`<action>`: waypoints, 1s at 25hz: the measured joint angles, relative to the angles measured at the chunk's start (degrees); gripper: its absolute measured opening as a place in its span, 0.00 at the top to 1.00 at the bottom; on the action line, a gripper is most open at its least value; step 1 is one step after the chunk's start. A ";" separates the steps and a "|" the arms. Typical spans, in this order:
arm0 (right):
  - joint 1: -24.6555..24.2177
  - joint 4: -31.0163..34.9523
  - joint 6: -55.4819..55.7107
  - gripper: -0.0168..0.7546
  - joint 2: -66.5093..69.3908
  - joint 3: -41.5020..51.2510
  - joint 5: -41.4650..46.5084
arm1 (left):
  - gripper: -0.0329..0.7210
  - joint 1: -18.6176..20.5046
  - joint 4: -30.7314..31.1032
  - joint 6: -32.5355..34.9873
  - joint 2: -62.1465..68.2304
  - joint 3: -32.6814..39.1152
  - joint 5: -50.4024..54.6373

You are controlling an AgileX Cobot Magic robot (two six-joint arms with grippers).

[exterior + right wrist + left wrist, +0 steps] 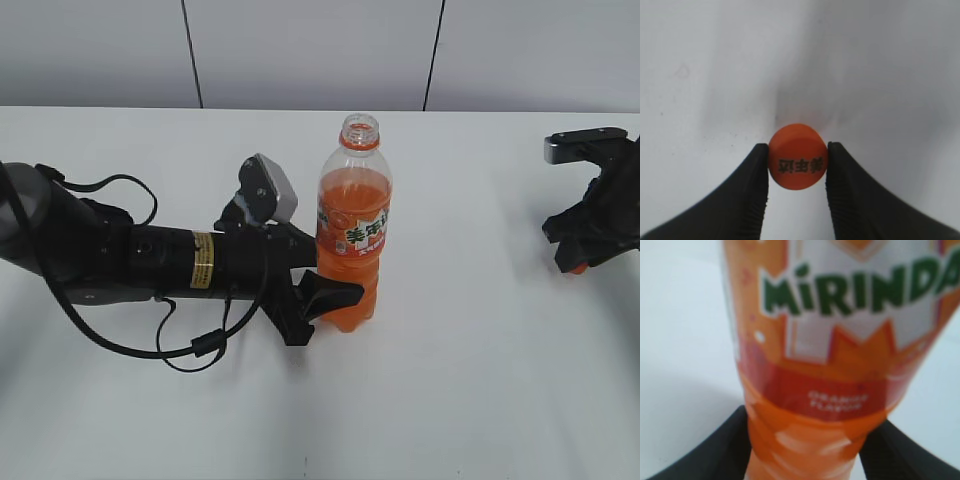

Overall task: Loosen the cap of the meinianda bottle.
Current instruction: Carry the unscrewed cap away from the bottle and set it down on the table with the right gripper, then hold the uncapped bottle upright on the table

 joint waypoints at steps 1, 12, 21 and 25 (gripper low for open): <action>0.00 0.00 -0.14 0.62 0.00 0.00 0.14 | 0.43 0.00 0.00 0.00 0.00 0.00 0.00; 0.00 1.81 -0.37 0.30 0.00 0.00 1.53 | 0.43 0.00 0.00 0.00 0.00 0.00 0.00; 0.00 2.41 -0.45 0.27 0.00 0.00 1.69 | 0.43 0.00 0.00 0.00 0.00 0.00 0.00; 0.00 3.20 -0.45 0.27 0.00 0.00 1.76 | 0.43 0.00 0.00 0.00 0.00 0.00 0.18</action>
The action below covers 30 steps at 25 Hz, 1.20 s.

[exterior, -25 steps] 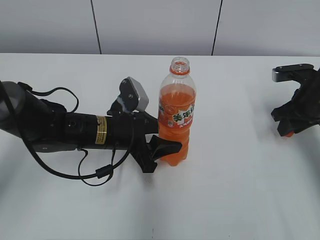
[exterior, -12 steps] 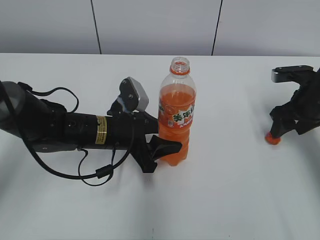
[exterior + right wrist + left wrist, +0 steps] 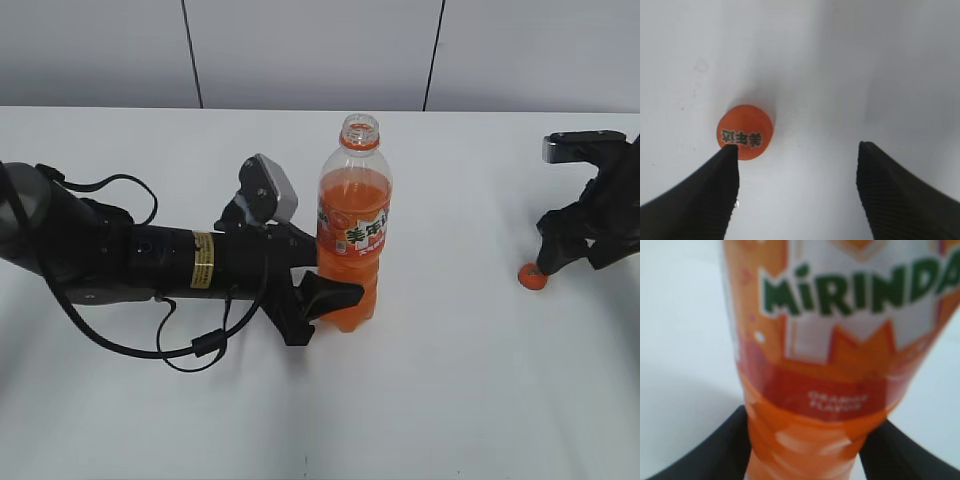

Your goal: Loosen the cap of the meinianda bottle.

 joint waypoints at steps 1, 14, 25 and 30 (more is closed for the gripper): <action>0.00 0.41 0.00 0.27 0.00 0.00 0.00 | 0.41 0.00 0.00 0.00 0.00 0.00 0.14; 0.00 1.44 -0.05 0.27 -3.26 -0.18 1.12 | 0.20 4.15 3.83 -0.64 -0.31 0.00 3.30; 0.00 1.44 -0.12 0.27 -4.61 -0.18 1.87 | 0.20 12.23 23.02 -9.78 -7.02 0.04 7.46; 0.09 1.44 -0.12 0.27 -7.08 -0.37 1.67 | 0.20 13.48 23.17 -11.91 -10.89 0.04 16.73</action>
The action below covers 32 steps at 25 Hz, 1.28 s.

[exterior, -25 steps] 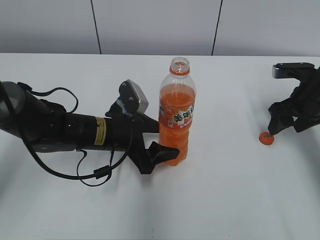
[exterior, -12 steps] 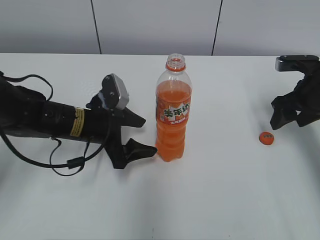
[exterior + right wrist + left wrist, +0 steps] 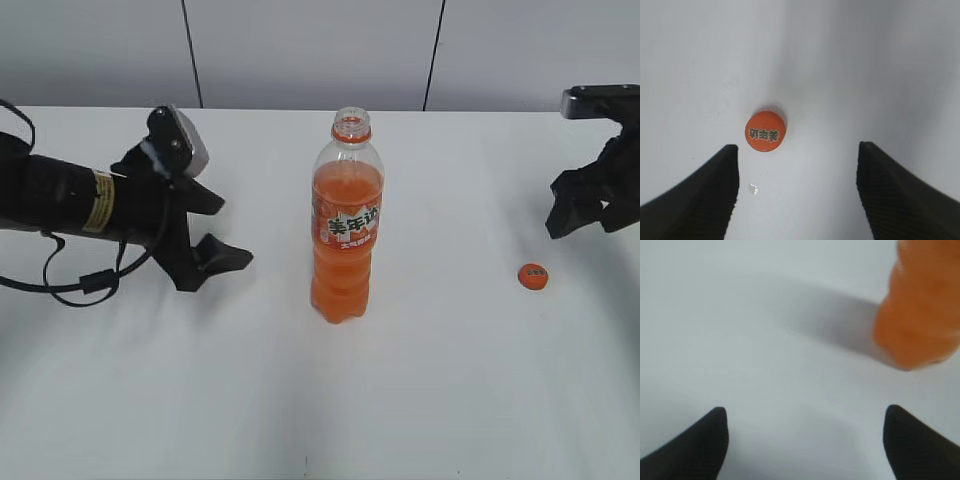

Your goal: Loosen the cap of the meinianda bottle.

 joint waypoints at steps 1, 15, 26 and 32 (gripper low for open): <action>0.00 0.00 0.00 0.27 -0.52 -0.30 0.00 | 0.20 0.00 -0.19 0.01 -1.11 0.00 3.33; 0.00 -7.57 1.03 0.27 -5.28 -13.16 11.54 | 0.28 0.06 -27.97 6.65 -13.39 -9.19 55.46; 0.00 -9.22 4.42 0.27 -5.30 -28.21 27.95 | 0.29 0.50 -62.79 38.57 -13.46 -27.71 82.96; 0.00 -9.90 6.05 0.27 -7.15 -29.94 28.11 | 0.29 1.42 -69.23 41.22 -13.46 -32.06 93.16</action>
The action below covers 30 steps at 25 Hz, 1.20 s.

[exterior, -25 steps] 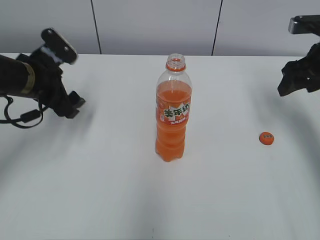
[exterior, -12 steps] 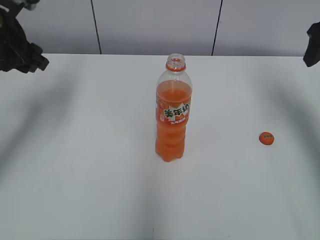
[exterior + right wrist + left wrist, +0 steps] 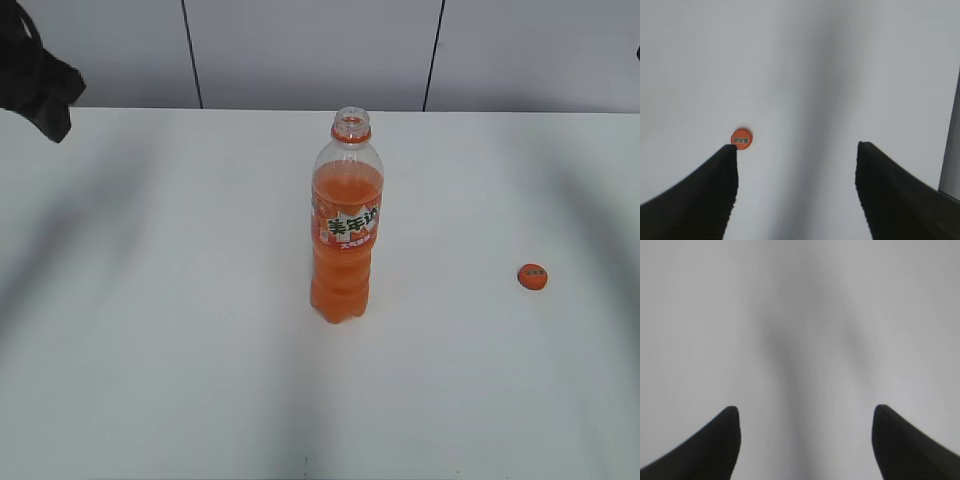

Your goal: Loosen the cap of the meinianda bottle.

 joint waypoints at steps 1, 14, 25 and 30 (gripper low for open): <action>0.00 -0.45 0.27 0.27 -0.47 0.00 0.02 | 0.29 0.68 -1.94 0.51 0.00 -0.06 1.79; 0.00 -2.14 3.38 0.27 -12.56 1.60 0.23 | 0.29 9.36 -11.43 2.75 -4.50 0.66 8.13; 0.00 -1.80 5.67 0.27 -27.38 17.68 0.23 | 0.29 9.36 -16.00 2.77 -20.21 16.98 4.71; 0.00 -1.80 7.51 0.27 -34.56 25.98 0.23 | 0.29 9.36 -16.13 2.77 -28.14 25.20 3.03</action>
